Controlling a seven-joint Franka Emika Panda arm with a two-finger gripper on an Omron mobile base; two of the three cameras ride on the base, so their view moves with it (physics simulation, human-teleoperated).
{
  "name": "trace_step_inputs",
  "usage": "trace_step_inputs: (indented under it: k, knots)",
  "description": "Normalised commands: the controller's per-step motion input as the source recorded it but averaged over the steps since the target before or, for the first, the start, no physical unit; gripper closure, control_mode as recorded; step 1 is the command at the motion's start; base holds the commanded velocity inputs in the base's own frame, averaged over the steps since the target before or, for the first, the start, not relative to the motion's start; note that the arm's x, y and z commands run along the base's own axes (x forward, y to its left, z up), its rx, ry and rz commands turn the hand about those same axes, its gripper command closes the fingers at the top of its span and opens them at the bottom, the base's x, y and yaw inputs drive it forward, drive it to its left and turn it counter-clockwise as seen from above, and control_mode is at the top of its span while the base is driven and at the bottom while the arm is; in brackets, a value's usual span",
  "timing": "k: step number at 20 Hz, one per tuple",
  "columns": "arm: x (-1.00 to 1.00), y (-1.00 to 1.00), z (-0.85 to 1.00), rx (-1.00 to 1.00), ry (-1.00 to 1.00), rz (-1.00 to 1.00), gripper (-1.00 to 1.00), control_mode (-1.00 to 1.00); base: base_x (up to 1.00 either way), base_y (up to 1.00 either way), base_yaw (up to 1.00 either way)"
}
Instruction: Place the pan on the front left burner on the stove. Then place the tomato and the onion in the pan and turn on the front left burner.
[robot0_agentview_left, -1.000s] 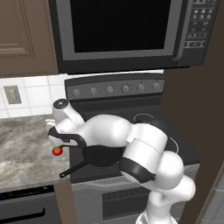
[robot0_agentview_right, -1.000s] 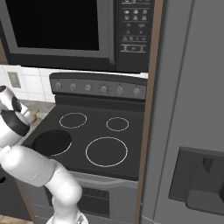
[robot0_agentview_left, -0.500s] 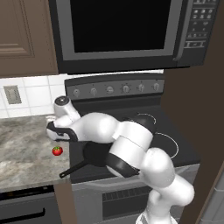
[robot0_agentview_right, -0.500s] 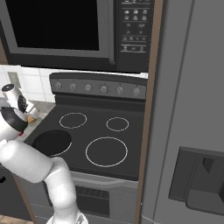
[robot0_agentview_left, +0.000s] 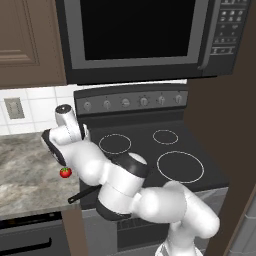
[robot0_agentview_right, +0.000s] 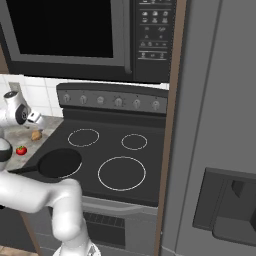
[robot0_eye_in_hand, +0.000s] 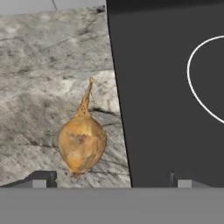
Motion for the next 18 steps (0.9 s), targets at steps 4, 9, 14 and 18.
trace_step_inputs:
  k: [4, 9, 14, 18]
  knots:
    - [0.11, 0.0, -0.07, -0.02, 0.12, 0.07, -1.0, -1.0, 0.0, 0.0, 0.0]
    - [0.0, 0.0, -0.13, 0.0, 0.14, 0.08, -1.0, -1.0, 0.0, 0.0, 0.0]
    - [0.0, 0.0, -0.27, 0.0, 0.1, 0.1, -1.0, -1.0, 0.0, 0.0, 0.0]
    - [0.0, 0.0, -0.34, 0.0, 0.0, 0.11, -1.0, -1.0, 0.0, 0.0, 0.0]
